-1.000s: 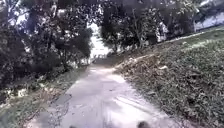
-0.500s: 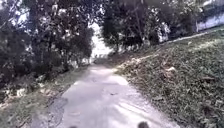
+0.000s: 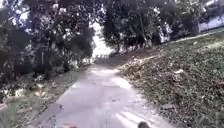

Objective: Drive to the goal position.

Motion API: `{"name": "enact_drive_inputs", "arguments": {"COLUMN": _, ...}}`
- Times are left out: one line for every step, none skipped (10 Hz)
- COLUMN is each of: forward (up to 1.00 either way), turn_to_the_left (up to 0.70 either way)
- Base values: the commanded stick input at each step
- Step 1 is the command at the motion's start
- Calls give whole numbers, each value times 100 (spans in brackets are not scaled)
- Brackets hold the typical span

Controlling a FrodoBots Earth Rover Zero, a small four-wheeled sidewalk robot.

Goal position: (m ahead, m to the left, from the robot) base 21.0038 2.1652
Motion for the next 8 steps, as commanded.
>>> {"name": "enact_drive_inputs", "arguments": {"forward": 50, "turn_to_the_left": 0}}
{"name": "enact_drive_inputs", "arguments": {"forward": 50, "turn_to_the_left": 0}}
{"name": "enact_drive_inputs", "arguments": {"forward": 50, "turn_to_the_left": 0}}
{"name": "enact_drive_inputs", "arguments": {"forward": 50, "turn_to_the_left": 0}}
{"name": "enact_drive_inputs", "arguments": {"forward": 50, "turn_to_the_left": 0}}
{"name": "enact_drive_inputs", "arguments": {"forward": 50, "turn_to_the_left": 0}}
{"name": "enact_drive_inputs", "arguments": {"forward": 50, "turn_to_the_left": 0}}
{"name": "enact_drive_inputs", "arguments": {"forward": 50, "turn_to_the_left": 0}}
